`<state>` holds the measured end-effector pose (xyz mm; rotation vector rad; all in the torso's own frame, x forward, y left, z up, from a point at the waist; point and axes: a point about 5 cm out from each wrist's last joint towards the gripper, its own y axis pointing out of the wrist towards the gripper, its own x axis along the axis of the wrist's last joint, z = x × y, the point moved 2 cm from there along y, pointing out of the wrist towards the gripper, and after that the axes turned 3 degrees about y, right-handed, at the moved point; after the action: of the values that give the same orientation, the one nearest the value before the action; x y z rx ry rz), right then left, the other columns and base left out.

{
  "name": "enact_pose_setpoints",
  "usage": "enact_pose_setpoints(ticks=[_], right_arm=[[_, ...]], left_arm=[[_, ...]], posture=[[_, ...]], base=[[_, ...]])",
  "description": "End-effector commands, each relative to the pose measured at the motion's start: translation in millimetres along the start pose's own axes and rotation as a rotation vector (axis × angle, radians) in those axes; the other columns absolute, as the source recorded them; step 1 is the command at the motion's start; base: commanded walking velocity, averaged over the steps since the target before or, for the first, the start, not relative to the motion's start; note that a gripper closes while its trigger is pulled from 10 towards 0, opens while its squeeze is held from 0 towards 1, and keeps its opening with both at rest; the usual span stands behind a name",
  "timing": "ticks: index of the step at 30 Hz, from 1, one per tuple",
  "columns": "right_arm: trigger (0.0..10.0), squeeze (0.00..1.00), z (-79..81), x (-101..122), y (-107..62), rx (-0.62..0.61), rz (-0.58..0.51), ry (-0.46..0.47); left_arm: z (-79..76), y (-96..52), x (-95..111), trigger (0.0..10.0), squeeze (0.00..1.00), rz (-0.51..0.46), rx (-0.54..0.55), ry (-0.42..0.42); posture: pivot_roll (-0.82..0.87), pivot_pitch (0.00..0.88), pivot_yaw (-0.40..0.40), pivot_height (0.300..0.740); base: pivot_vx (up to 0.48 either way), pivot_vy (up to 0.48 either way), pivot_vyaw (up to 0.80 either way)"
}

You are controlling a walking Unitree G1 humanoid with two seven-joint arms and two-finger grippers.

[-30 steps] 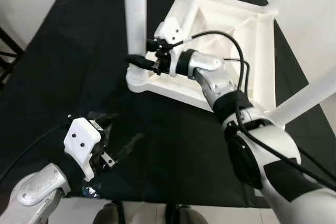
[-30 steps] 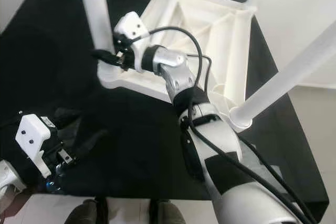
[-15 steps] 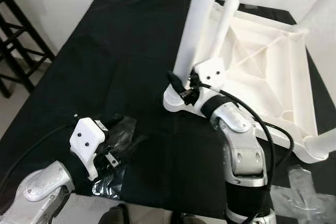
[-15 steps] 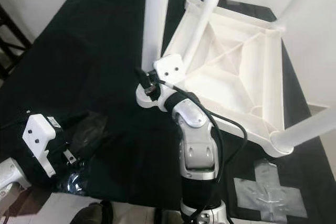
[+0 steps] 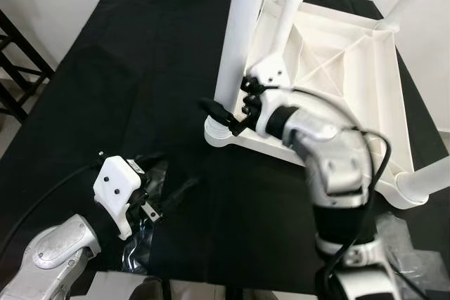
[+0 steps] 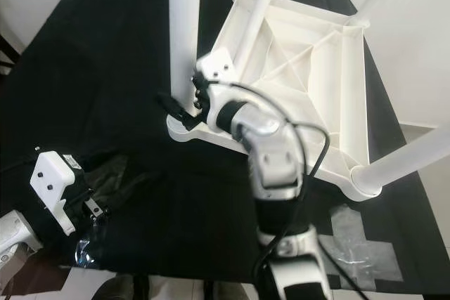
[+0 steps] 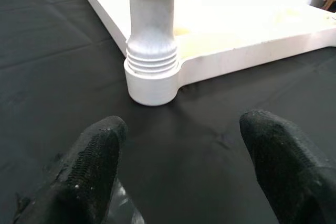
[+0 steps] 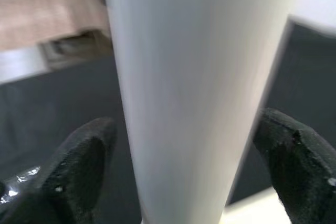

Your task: Building children table

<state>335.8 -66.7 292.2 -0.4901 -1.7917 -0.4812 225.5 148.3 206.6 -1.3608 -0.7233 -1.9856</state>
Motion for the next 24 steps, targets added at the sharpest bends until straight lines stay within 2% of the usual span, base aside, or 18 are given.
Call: enact_pose_setpoints(ticks=[1, 2, 3, 4, 5, 6, 7, 10, 14, 20, 21, 22, 23, 24], right_arm=[[10.0, 0.34, 7.8, -8.0, -0.7, 0.129, 0.015, -0.018], [10.0, 0.34, 7.8, -8.0, -0.7, 0.129, 0.015, -0.018], [10.0, 0.00, 9.5, -10.6, -2.2, 0.199, 0.022, -0.058], [10.0, 0.00, 9.5, -10.6, -2.2, 0.199, 0.022, -0.058], [10.0, 0.00, 10.8, -11.2, -3.8, 0.292, 0.015, -0.056], [10.0, 0.00, 10.8, -11.2, -3.8, 0.292, 0.015, -0.056], [10.0, 0.00, 8.0, -13.1, -5.6, 0.439, 0.017, -0.036], [10.0, 0.00, 2.4, -17.0, -3.5, 0.510, 0.045, -0.046], [10.0, 0.00, -4.4, -18.4, 5.4, 0.568, 0.060, -0.045], [9.8, 0.00, -10.1, -18.8, 17.1, 0.574, 0.070, -0.067], [1.1, 0.00, -11.6, -19.4, 19.3, 0.577, 0.070, -0.059], [1.1, 0.00, -11.6, -19.4, 19.3, 0.577, 0.070, -0.059], [0.0, 0.00, -11.9, -22.1, 20.1, 0.589, 0.081, -0.057], [0.0, 0.00, -11.9, -22.1, 20.1, 0.589, 0.081, -0.057]], left_arm=[[-4.5, -0.1, -3.1, 10.0, 0.00, 0.005, -0.013, -0.013], [-4.5, -0.1, -3.1, 10.0, 0.00, 0.005, -0.013, -0.013], [-5.1, 0.2, -3.0, 10.0, 0.00, 0.003, -0.015, -0.014], [-5.1, 0.2, -3.0, 10.0, 0.00, 0.003, -0.015, -0.014], [-5.8, 0.2, -2.8, 10.0, 0.00, 0.002, -0.017, -0.015], [-5.8, 0.2, -2.8, 10.0, 0.00, 0.002, -0.017, -0.015], [-6.1, -0.2, -1.9, 10.0, 0.00, 0.001, -0.019, -0.014], [-6.0, -0.7, -1.5, 10.0, 0.00, 0.001, -0.020, -0.012], [-7.2, -1.5, -2.0, 10.0, 0.00, 0.007, -0.024, -0.009], [-6.9, -2.7, -2.0, 10.0, 0.00, 0.013, -0.024, -0.004], [-6.7, -3.1, -1.9, 10.0, 0.00, 0.014, -0.022, -0.003], [-6.7, -3.1, -1.9, 10.0, 0.00, 0.014, -0.022, -0.003], [-6.9, -3.3, -2.0, 10.0, 0.00, 0.015, -0.020, -0.003], [-6.9, -3.3, -2.0, 10.0, 0.00, 0.015, -0.020, -0.003]], posture=[[0.12, 0.283, -0.125, 0.740], [0.12, 0.283, -0.125, 0.740], [0.12, 0.282, -0.125, 0.740], [0.12, 0.282, -0.125, 0.740], [0.13, 0.281, -0.121, 0.740], [0.13, 0.281, -0.121, 0.740], [0.14, 0.276, -0.120, 0.740], [0.14, 0.273, -0.121, 0.740], [0.15, 0.274, -0.120, 0.740], [0.16, 0.279, -0.122, 0.740], [0.16, 0.283, -0.127, 0.740], [0.16, 0.283, -0.127, 0.740], [0.16, 0.286, -0.129, 0.740], [0.16, 0.286, -0.129, 0.740]], base=[[0.000, 0.000, 0.00], [0.000, 0.000, 0.00], [0.000, 0.000, 0.00], [0.000, 0.000, 0.00], [0.000, 0.000, 0.00], [0.000, 0.000, 0.00], [0.000, 0.000, 0.00], [0.000, 0.000, 0.00], [0.000, 0.000, 0.00], [0.000, 0.000, 0.00], [0.000, 0.000, 0.00], [0.000, 0.000, 0.00], [0.000, 0.000, 0.00], [0.000, 0.000, 0.00]])
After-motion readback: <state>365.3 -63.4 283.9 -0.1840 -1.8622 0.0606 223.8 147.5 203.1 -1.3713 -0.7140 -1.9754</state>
